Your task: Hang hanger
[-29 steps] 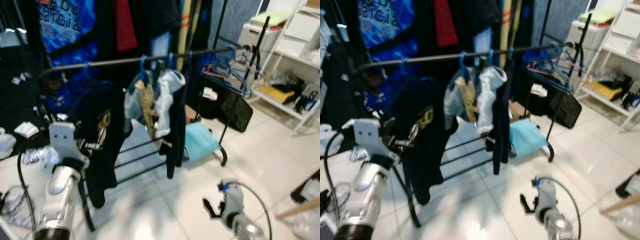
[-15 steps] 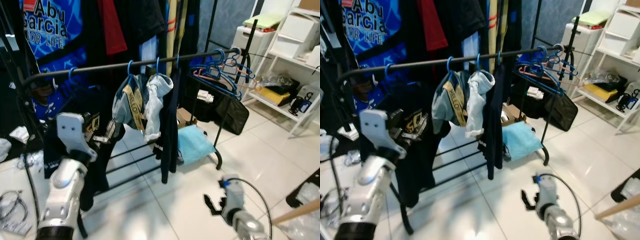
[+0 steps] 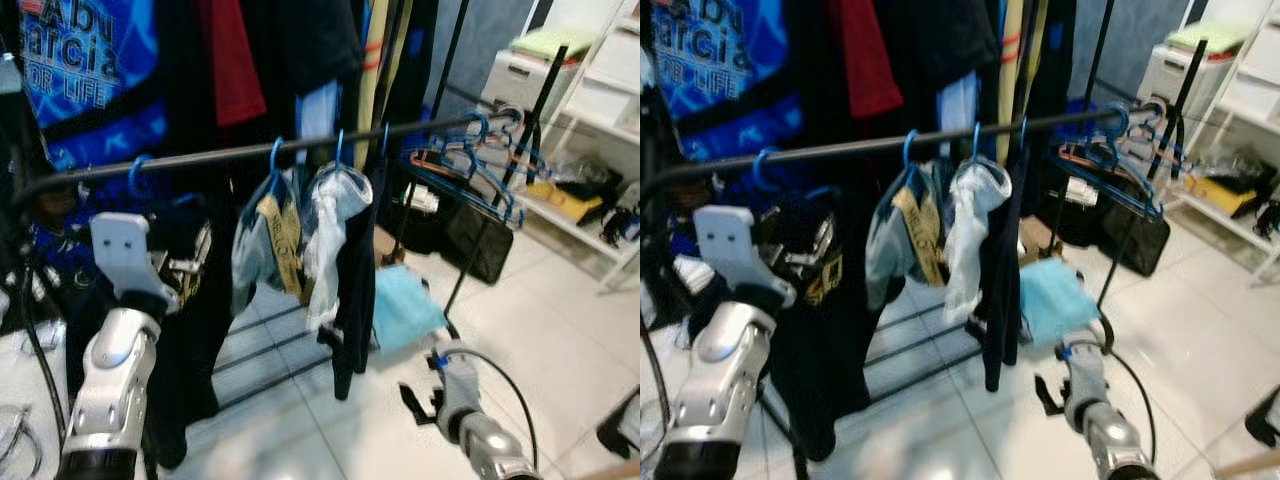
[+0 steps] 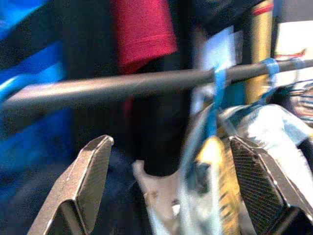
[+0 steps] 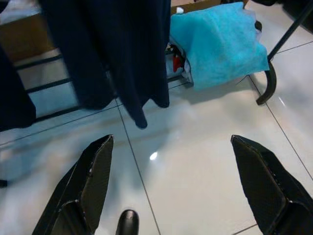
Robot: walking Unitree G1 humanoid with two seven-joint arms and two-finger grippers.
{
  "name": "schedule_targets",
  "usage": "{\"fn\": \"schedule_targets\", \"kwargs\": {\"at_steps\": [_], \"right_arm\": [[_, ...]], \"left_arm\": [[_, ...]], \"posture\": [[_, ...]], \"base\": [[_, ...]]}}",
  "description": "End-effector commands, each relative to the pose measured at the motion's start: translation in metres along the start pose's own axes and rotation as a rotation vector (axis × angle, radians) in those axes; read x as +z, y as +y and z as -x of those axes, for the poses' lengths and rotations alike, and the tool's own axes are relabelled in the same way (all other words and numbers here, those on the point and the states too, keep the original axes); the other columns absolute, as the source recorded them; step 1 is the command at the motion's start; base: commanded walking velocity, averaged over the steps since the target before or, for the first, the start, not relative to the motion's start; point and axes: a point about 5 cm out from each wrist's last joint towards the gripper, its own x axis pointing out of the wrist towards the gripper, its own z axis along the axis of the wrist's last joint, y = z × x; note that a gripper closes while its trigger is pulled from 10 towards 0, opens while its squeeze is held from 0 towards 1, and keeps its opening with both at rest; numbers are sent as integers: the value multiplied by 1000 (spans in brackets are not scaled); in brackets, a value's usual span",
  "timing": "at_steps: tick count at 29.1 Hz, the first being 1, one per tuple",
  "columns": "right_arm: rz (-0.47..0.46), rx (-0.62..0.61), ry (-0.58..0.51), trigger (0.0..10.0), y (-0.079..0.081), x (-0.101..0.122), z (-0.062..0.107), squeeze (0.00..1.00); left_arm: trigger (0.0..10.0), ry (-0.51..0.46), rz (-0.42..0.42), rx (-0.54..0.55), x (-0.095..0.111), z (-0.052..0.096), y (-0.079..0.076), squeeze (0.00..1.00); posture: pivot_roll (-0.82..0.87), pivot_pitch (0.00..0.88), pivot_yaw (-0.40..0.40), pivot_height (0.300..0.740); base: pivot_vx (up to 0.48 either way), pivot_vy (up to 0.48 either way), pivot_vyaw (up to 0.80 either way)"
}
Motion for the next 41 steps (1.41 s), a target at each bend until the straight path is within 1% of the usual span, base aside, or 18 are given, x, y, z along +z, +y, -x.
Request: {"fn": "schedule_targets", "kwargs": {"at_steps": [1, 4, 5, 7, 8, 9, 11, 14, 15, 18, 20, 22, 24, 28, 29, 35, 39, 41], "right_arm": [[-5, -1, 15, 10000, 1, -4, 1, 0], [-3, -2, 19, 10000, 1, -5, 1, 0], [-1, -6, 27, 10000, -1, -7, 2, 0], [-1, -6, 27, 10000, -1, -7, 2, 0], [4, -9, 36, 10000, -2, -10, 3, 0], [4, -9, 36, 10000, -2, -10, 3, 0], [10, -14, 49, 10000, -3, -13, 5, 0], [11, -15, 51, 10000, -4, -13, 5, 0], [13, -16, 54, 10000, -4, -14, 6, 0], [15, -17, 56, 10000, -4, -14, 6, 0], [18, -18, 59, 10000, -4, -15, 6, 0], [18, -18, 59, 10000, -4, -15, 6, 0], [21, -18, 62, 10000, -3, -15, 5, 0], [23, -18, 63, 10000, -3, -15, 5, 0], [23, -20, 63, 10000, -3, -15, 5, 0], [21, -25, 63, 10000, -3, -16, 6, 0], [20, -27, 63, 10000, -3, -16, 6, 0], [17, -30, 62, 10000, -4, -17, 7, 0]], "left_arm": [[10000, 14, -32, -11, 3, 3, 5, 0], [10000, 20, -49, -12, 4, 5, 9, 0], [10000, 37, -88, -38, 6, 9, 18, 1000], [10000, 37, -88, -38, 6, 9, 18, 1000], [10000, 54, -124, -85, 10, 16, 27, 1000], [10000, 54, -124, -85, 10, 16, 27, 1000], [10000, 99, -199, -170, 21, 29, 46, 1000], [10000, 122, -228, -190, 23, 33, 52, 1000], [10000, 154, -255, -186, 24, 36, 59, 1000], [10000, 176, -270, -178, 23, 38, 63, 1000], [10000, 251, -291, -128, 12, 39, 71, 1000], [10000, 251, -291, -128, 12, 39, 71, 1000], [10000, 348, -276, -109, -12, 34, 60, 1000], [10000, 380, -273, -103, -21, 31, 55, 1000], [10000, 408, -276, -92, -30, 24, 46, 0], [10000, 429, -273, -86, -38, 11, 32, 0], [10000, 426, -274, -88, -37, 9, 31, 0], [10000, 395, -286, -57, -29, 5, 37, 0]], "posture": [[2, 0, -38, 740], [2, 0, -37, 740], [1, 0, -36, 740], [1, 0, -36, 740], [0, 0, -35, 740], [0, 0, -35, 740], [4, 0, -38, 740], [4, 0, -38, 740], [5, 0, -39, 740], [5, 0, -39, 740], [8, 0, -40, 740], [8, 0, -40, 740], [4, 0, -40, 740], [3, 0, -40, 740], [-4, 0, -38, 740], [-11, 0, -33, 740], [-12, 0, -32, 740], [-19, 0, -24, 740]], "base": [[0, 0, 0], [0, 0, 0], [0, 0, 0], [0, 0, 0], [0, 0, 0], [0, 0, 0], [0, 0, 0], [0, 0, 0], [0, 0, 0], [0, 0, 0], [0, 0, 0], [0, 0, 0], [0, 0, 0], [0, 0, 0], [0, 0, 0], [0, 0, 0], [0, 0, 0], [0, 0, 0]]}}
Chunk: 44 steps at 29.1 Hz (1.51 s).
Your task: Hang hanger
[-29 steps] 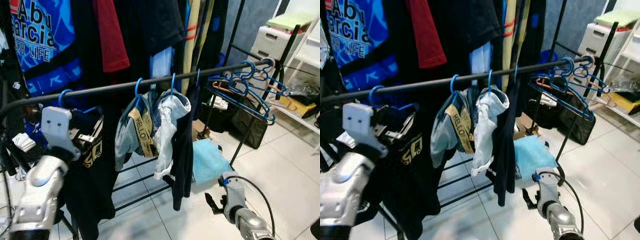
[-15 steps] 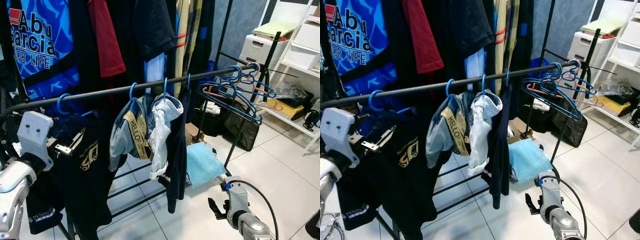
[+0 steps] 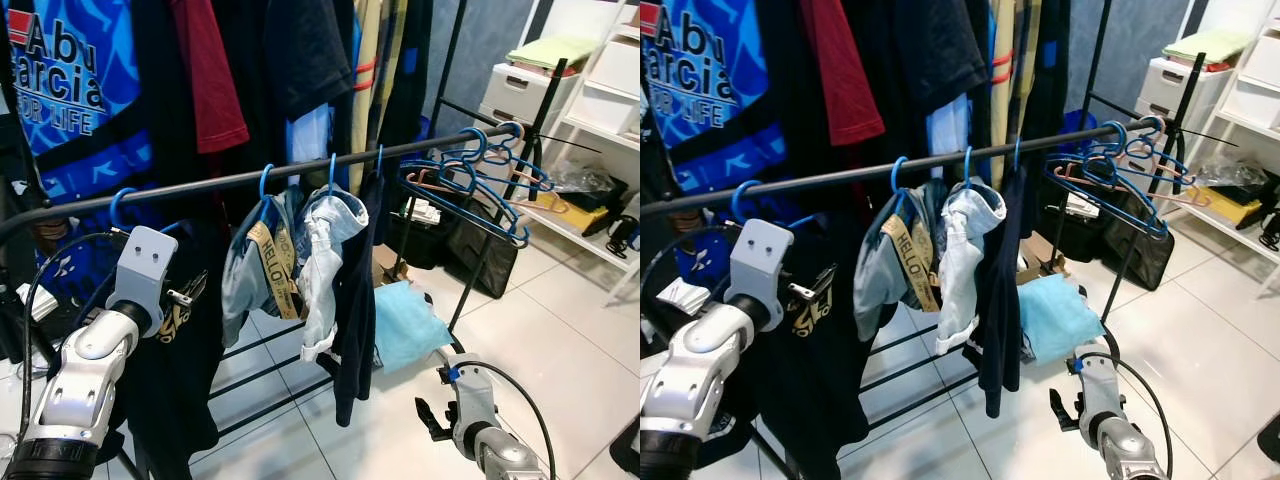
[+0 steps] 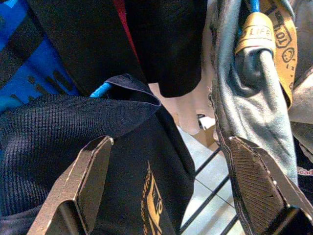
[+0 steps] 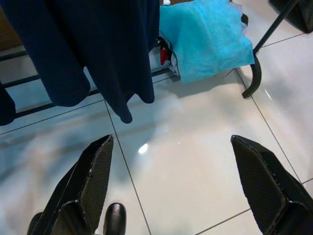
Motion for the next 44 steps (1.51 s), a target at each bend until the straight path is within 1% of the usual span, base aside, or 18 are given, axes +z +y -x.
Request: {"fn": "schedule_targets", "kwargs": {"at_steps": [1, 2, 3, 4, 5, 8, 10, 13, 14, 20, 25, 26, 28, 30, 32, 34, 40, 44], "right_arm": [[-6, -6, 17, 10000, -1, -6, 2, 0], [-6, -6, 17, 10000, -1, -6, 2, 0], [-7, -8, 19, 10000, -2, -7, 3, 0], [-7, -8, 19, 10000, -2, -7, 3, 0], [-7, -10, 21, 10000, -3, -9, 4, 0], [-6, -10, 23, 10000, -3, -9, 4, 0], [-3, -11, 29, 10000, -4, -11, 5, 0], [-1, -12, 32, 10000, -4, -11, 5, 0], [2, -11, 35, 10000, -5, -11, 5, 0], [9, -6, 38, 10000, -4, -11, 5, 0], [11, -5, 38, 10000, -4, -11, 5, 0], [13, -3, 39, 10000, -4, -10, 4, 0], [16, -4, 39, 10000, -4, -10, 4, 0], [16, -5, 39, 10000, -4, -10, 4, 0], [15, -9, 41, 10000, -5, -10, 4, 0], [15, -9, 41, 10000, -5, -10, 5, 0], [17, -8, 43, 10000, -5, -10, 4, 0], [18, -2, 45, 10000, -4, -11, 4, 0]], "left_arm": [[10000, -4, -16, 51, 5, 1, 14, 0], [10000, -4, -16, 51, 5, 1, 14, 0], [10000, 7, -41, 66, 6, 7, 26, 0], [10000, 7, -41, 66, 6, 7, 26, 0], [10000, 32, -67, 69, 5, 14, 37, 0], [10000, 56, -85, 66, 2, 17, 42, 0], [10000, 123, -135, 52, -4, 30, 55, 0], [10000, 154, -160, 48, -6, 36, 61, 0], [10000, 170, -165, 48, -6, 42, 68, 0], [10000, 141, -156, 73, 6, 55, 86, 0], [10000, 93, -132, 71, 13, 55, 87, 0], [10000, 49, -109, 50, 20, 55, 84, 0], [10000, 19, -77, -57, 26, 60, 75, 0], [10000, 24, -72, -101, 26, 63, 72, 0], [10000, 48, -79, -190, 24, 70, 64, 0], [10000, 57, -79, -204, 24, 72, 64, 0], [10000, 79, -93, -189, 23, 74, 67, 0], [10000, 131, -118, -75, 21, 75, 84, 0]], "posture": [[-18, 0, -24, 740], [-18, 0, -24, 740], [-18, 0, -23, 740], [-18, 0, -23, 740], [-17, 0, -23, 740], [-17, 0, -23, 740], [-15, 0, -25, 740], [-11, 0, -29, 740], [-10, 0, -30, 740], [-5, 0, -33, 740], [-5, 0, -34, 740], [-8, 0, -34, 740], [-9, 0, -33, 740], [-9, 0, -33, 740], [-6, 0, -34, 740], [-6, 0, -34, 740], [-5, 0, -35, 740], [-4, 0, -38, 740]], "base": [[0, 0, 0], [0, 0, 0], [0, 0, 0], [0, 0, 0], [0, 0, 0], [0, 0, 0], [0, 0, 0], [0, 0, 0], [0, 0, 0], [0, 0, 0], [0, 0, 0], [0, 0, 0], [0, 0, 0], [0, 0, 0], [0, 0, 0], [0, 0, 0], [0, 0, 0], [0, 0, 0]]}}
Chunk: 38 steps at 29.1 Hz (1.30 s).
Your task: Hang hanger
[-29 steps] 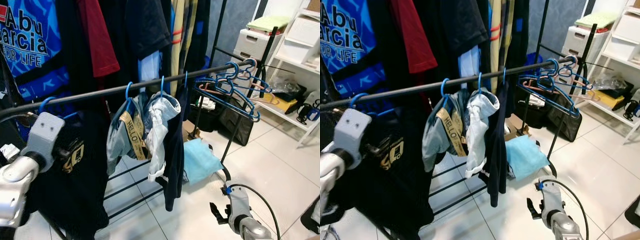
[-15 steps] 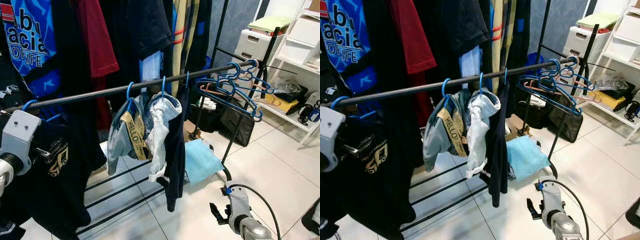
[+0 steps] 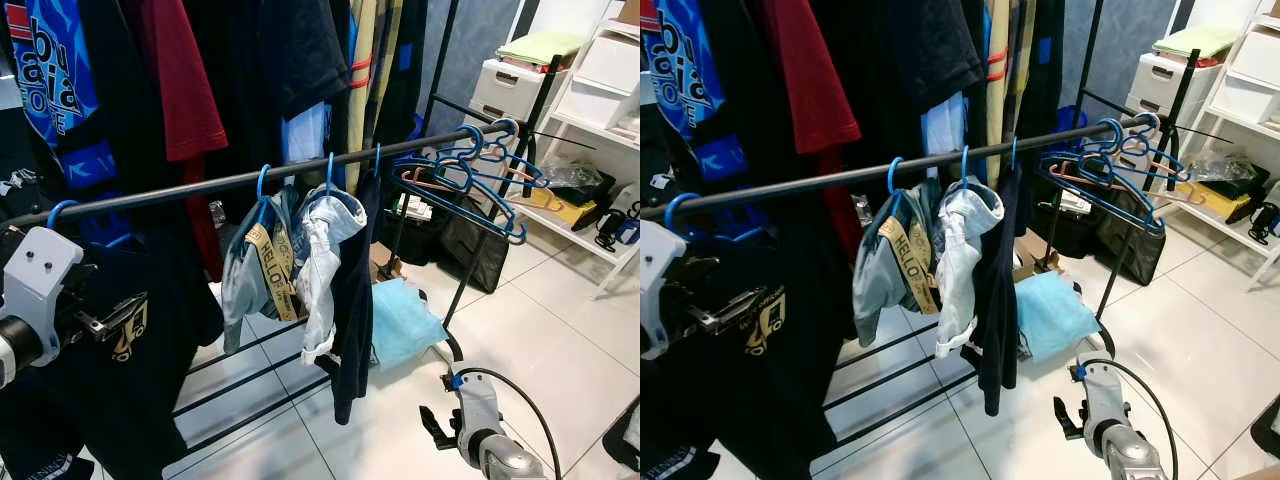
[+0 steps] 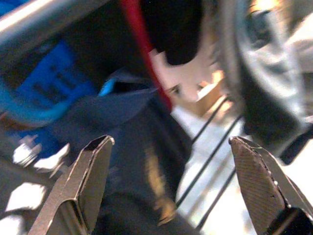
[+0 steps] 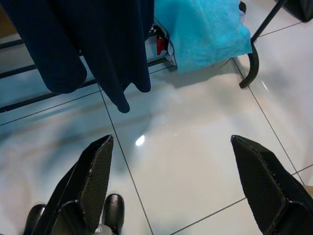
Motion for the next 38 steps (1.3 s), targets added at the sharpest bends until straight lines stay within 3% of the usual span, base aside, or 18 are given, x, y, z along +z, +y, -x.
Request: {"fn": "schedule_targets", "kwargs": {"at_steps": [1, 6, 12, 15, 19, 20, 23, 24, 28, 29, 30, 33, 34, 35, 38], "right_arm": [[8, 4, 17, 10000, 0, -3, 0, 0], [11, 1, 20, 10000, -1, -3, 1, 0], [12, -2, 23, 10000, -3, -4, 1, 0], [11, -1, 27, 10000, -2, -4, 2, 0], [11, -1, 27, 10000, -2, -4, 1, 0], [11, 0, 27, 10000, -2, -4, 1, 0], [11, 1, 27, 10000, -2, -4, 1, 0], [13, 7, 26, 10000, -1, -3, 1, 0], [14, 10, 24, 10000, 1, -3, 0, 0], [13, 10, 22, 10000, 1, -3, 0, 0], [13, 10, 22, 10000, 1, -3, 0, 0], [14, 4, 26, 10000, -1, -4, 1, 0], [14, 4, 27, 10000, -1, -4, 1, 0], [13, 3, 27, 10000, -1, -4, 1, 0], [13, 3, 27, 10000, -1, -4, 1, 0]], "left_arm": [[10000, 52, -38, 92, -1, 5, 17, 0], [10000, 123, -41, 172, -10, 17, 34, 0], [10000, 157, -31, 178, -13, 22, 35, 0], [10000, 179, 28, 132, -21, 10, 15, 0], [10000, 171, 68, 108, -23, 2, 3, 0], [10000, 160, 125, 142, -25, -9, -4, 0], [10000, 154, 165, 166, -25, -17, -10, 0], [10000, 159, 228, 221, -28, -30, -20, 0], [10000, 180, 253, 306, -33, -39, -24, 0], [10000, 183, 255, 391, -32, -39, -16, 0], [10000, 183, 255, 391, -32, -39, -16, 0], [10000, 146, 226, 535, -25, -34, 5, 0], [784, 143, 222, 549, -25, -33, 7, 0], [0, 142, 218, 558, -24, -33, 8, 0], [0, 141, 209, 558, -23, -35, 6, 0]], "posture": [[-3, 0, -40, 740], [-6, 0, -41, 740], [-5, 0, -43, 740], [3, 0, -46, 740], [3, 0, -46, 740], [9, 0, -50, 740], [9, 0, -50, 740], [7, 0, -50, 740], [3, 0, -49, 740], [2, 0, -48, 740], [2, 0, -48, 740], [0, 0, -46, 740], [-2, 0, -45, 740], [-2, 0, -45, 740], [-6, 0, -43, 740]], "base": [[0, 0, 0], [0, 0, 0], [0, 0, 0], [0, 0, 0], [0, 0, 0], [0, 0, 0], [0, 0, 0], [0, 0, 0], [0, 0, 0], [0, 0, 0], [0, 0, 0], [0, 0, 0], [0, 0, 0], [0, 0, 0], [0, 0, 0]]}}
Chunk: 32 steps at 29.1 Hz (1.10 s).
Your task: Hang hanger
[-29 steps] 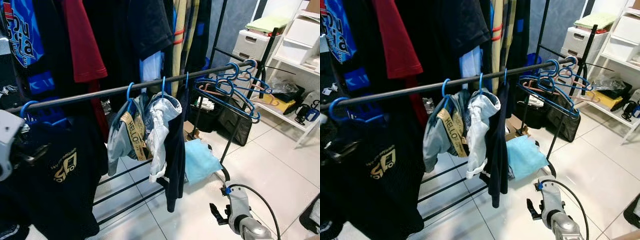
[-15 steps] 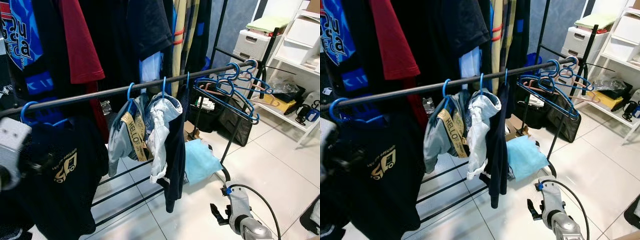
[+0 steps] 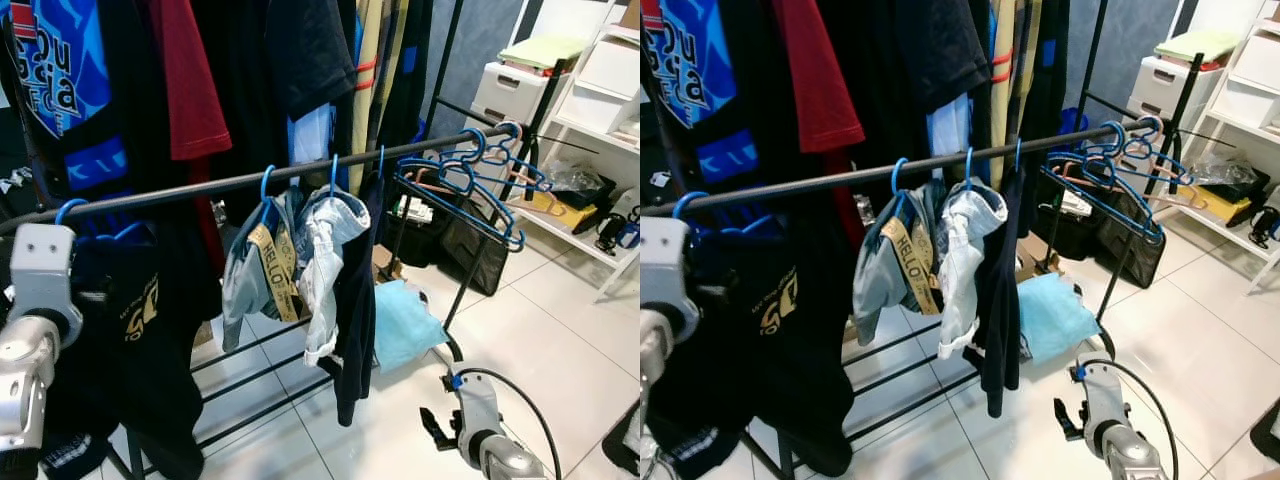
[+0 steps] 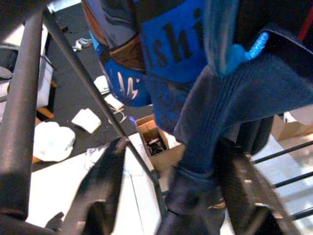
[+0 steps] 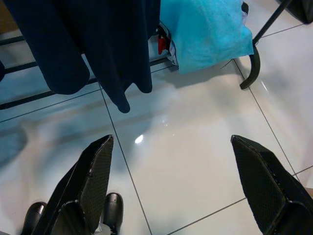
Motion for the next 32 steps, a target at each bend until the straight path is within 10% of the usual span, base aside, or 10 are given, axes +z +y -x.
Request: {"fn": "schedule_targets", "kwargs": {"at_steps": [1, 19, 32], "right_arm": [[8, 2, 19, 10000, 0, -4, 1, 0], [13, -3, 17, 10000, -2, -3, 1, 0], [17, -3, 12, 10000, -2, 0, 0, 0]], "left_arm": [[0, 3, -16, 13, -1, -1, -1, 0], [0, -71, -29, -197, 0, 0, -36, 0], [0, -289, 32, -323, 39, 13, -9, 0]], "posture": [[-8, 0, -43, 740], [-5, 0, -44, 740], [-1, 0, -46, 740]], "base": [[0, 0, 0], [0, 0, 0], [0, 0, 0]]}}
